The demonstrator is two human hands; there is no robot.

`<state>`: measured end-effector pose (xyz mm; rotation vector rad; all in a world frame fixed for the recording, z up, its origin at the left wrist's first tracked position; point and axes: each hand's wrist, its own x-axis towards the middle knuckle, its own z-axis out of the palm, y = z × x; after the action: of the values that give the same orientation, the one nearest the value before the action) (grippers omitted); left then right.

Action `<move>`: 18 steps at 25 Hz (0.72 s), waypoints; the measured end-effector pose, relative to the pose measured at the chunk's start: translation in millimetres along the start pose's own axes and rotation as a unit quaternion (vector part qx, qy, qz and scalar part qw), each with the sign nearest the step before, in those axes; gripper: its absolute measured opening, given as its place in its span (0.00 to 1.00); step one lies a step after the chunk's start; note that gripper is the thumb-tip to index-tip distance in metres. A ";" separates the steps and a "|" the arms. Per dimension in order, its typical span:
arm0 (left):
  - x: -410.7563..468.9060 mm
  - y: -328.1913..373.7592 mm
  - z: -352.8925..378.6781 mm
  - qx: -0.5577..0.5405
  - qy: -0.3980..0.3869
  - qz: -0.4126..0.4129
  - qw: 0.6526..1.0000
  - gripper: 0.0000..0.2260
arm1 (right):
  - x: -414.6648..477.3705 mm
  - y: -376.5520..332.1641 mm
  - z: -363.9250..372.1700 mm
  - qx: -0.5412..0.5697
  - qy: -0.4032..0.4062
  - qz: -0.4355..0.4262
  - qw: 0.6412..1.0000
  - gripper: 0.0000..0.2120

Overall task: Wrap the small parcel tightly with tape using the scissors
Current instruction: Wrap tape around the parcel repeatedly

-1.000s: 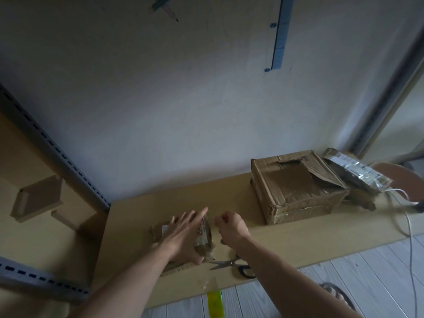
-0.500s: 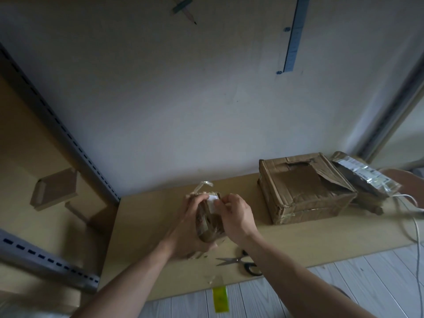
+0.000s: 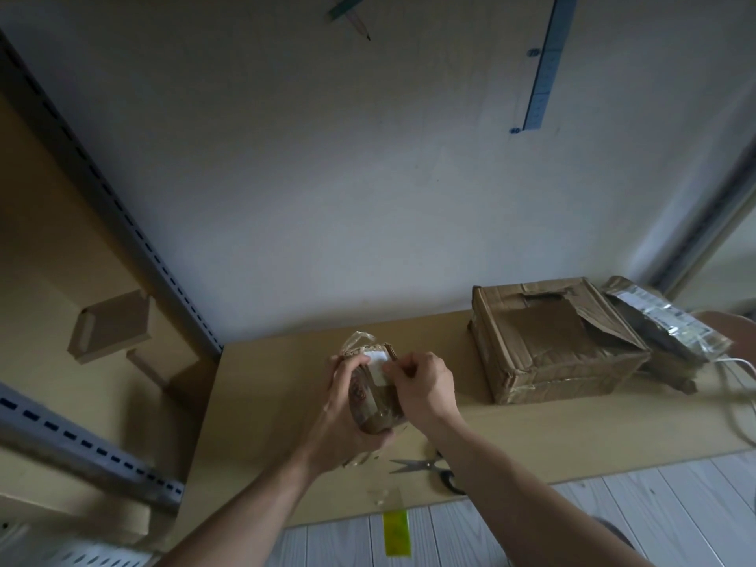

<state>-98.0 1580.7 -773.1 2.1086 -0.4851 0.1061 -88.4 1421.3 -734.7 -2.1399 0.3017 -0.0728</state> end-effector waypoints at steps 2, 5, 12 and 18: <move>-2.6 -0.1 -0.6 0.001 0.006 -0.011 1.000 0.44 | -0.7 0.8 -0.2 0.036 0.034 0.037 0.998 0.11; -3.6 -1.6 -3.4 -0.001 0.011 -0.017 1.000 0.45 | -0.2 5.4 -4.5 0.123 0.065 0.114 0.984 0.17; -3.7 -3.5 -5.2 -0.026 -0.003 -0.023 0.999 0.46 | -10.6 -1.4 10.4 0.097 -0.096 0.068 0.988 0.25; -5.3 -1.9 -4.3 -0.039 -0.027 -0.036 0.998 0.52 | -5.5 6.6 14.8 0.076 -0.047 0.054 0.995 0.18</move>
<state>-101.7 1586.8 -773.5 2.0531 -0.4381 -0.0105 -92.5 1431.2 -748.1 -1.9664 0.3444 0.0644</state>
